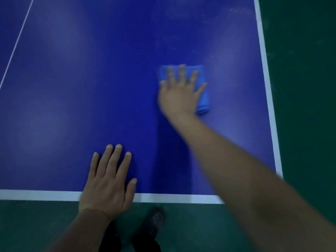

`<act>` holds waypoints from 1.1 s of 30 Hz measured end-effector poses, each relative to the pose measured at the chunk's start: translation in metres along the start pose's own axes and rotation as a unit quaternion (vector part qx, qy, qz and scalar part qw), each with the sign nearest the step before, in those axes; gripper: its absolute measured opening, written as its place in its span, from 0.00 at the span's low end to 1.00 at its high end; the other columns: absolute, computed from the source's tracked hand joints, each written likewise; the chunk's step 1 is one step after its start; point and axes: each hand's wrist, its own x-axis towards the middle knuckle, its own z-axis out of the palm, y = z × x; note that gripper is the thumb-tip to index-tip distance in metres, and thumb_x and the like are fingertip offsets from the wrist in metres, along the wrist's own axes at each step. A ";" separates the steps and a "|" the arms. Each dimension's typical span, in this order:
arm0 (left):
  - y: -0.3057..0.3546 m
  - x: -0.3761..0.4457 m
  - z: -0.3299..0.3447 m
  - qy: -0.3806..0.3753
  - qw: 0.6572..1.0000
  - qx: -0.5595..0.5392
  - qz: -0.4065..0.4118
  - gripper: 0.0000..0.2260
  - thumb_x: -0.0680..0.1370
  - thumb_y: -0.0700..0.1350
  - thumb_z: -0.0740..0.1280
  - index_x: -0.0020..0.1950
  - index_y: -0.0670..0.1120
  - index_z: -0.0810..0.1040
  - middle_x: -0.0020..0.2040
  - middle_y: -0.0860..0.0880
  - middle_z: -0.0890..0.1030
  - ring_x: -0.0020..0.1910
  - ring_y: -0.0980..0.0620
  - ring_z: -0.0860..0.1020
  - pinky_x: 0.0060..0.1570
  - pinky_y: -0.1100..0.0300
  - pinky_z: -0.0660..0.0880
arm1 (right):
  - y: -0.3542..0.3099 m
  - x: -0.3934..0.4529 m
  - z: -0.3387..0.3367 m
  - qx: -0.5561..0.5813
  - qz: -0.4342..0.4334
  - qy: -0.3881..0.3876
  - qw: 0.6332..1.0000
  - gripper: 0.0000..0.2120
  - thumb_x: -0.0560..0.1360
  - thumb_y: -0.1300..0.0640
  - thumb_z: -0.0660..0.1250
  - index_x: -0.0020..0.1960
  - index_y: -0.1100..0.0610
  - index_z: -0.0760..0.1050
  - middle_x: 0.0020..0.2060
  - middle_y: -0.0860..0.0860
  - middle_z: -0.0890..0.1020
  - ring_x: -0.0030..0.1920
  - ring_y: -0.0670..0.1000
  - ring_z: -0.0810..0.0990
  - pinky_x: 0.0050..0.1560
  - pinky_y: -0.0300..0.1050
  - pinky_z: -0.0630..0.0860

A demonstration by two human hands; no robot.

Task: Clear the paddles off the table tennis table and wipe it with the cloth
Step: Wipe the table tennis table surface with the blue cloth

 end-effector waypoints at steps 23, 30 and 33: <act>0.000 0.000 0.000 -0.002 1.000 0.010 0.004 0.32 0.82 0.59 0.43 0.76 0.38 0.63 0.77 0.36 0.62 0.78 0.35 0.57 0.76 0.35 0.52 | 0.215 0.061 -0.046 -0.017 0.039 -0.034 0.998 0.30 0.81 0.38 0.42 0.81 0.43 0.49 0.82 0.48 0.50 0.81 0.59 0.45 0.76 0.70 0.44; -0.004 -0.002 0.007 0.019 1.000 -0.004 0.005 0.33 0.82 0.60 0.44 0.76 0.38 0.64 0.77 0.36 0.62 0.78 0.36 0.57 0.75 0.34 0.52 | 0.244 -0.137 -0.030 -0.041 -0.043 -0.045 0.997 0.29 0.82 0.36 0.43 0.81 0.44 0.52 0.81 0.48 0.52 0.81 0.58 0.46 0.76 0.67 0.46; -0.003 0.000 0.006 0.029 1.000 -0.008 0.007 0.32 0.82 0.59 0.45 0.77 0.38 0.63 0.77 0.36 0.62 0.78 0.36 0.57 0.76 0.35 0.52 | 0.251 -0.119 -0.034 -0.041 -0.059 -0.055 0.996 0.30 0.81 0.37 0.44 0.81 0.45 0.55 0.81 0.48 0.54 0.81 0.58 0.48 0.76 0.67 0.47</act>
